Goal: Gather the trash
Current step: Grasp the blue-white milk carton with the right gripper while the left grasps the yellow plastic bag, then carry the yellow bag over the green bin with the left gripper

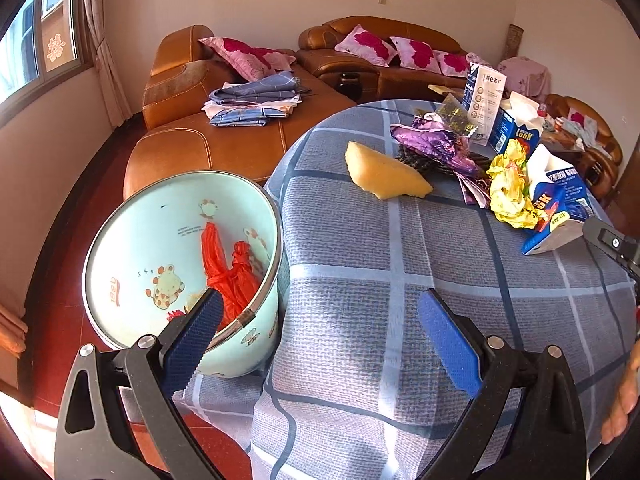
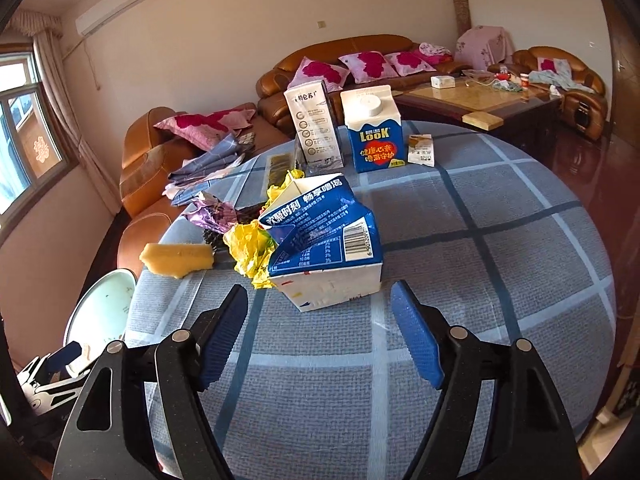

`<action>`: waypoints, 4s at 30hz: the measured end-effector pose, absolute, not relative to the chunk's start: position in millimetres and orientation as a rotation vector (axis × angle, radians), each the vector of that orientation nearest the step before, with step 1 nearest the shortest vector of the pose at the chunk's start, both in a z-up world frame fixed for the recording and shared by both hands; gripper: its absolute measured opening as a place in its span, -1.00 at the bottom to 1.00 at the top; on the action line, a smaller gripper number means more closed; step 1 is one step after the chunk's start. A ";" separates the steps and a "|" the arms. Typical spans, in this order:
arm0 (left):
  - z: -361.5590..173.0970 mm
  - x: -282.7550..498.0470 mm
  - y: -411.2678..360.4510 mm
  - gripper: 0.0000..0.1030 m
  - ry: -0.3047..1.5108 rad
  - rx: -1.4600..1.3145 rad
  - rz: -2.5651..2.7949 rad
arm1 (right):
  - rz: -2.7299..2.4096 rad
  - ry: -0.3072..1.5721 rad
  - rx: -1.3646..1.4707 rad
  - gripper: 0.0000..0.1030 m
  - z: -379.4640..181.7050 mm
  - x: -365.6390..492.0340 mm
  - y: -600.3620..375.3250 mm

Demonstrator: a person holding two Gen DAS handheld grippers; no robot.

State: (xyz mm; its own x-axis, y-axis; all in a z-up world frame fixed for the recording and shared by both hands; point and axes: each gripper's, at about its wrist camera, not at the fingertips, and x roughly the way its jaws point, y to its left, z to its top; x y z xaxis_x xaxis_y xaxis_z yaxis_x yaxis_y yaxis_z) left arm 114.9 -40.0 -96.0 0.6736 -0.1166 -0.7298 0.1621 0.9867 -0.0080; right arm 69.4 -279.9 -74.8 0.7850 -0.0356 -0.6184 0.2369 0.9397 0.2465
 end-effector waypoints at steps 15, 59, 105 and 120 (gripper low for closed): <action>-93.6 117.3 -54.1 0.86 0.821 0.105 -0.152 | -0.129 0.777 0.322 0.49 -86.2 130.0 -293.7; -100.1 153.0 -203.6 -0.32 0.813 0.145 -0.420 | -0.292 0.692 0.334 0.39 -85.9 28.1 -373.0; -46.8 94.2 -55.2 -0.32 0.652 0.063 -0.315 | -0.188 0.578 0.193 0.38 -30.4 32.4 -273.7; -63.5 111.3 57.8 -0.32 0.700 -0.019 -0.109 | 0.039 0.589 0.069 -0.19 -21.6 81.2 -151.7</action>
State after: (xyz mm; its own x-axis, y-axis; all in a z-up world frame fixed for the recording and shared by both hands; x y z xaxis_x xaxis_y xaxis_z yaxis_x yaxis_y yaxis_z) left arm 111.3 57.8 -63.5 0.7592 -0.1068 -0.6420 0.0938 0.9941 -0.0544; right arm 81.2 -151.7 -21.6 0.8307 0.0565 -0.5539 -0.0170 0.9970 0.0761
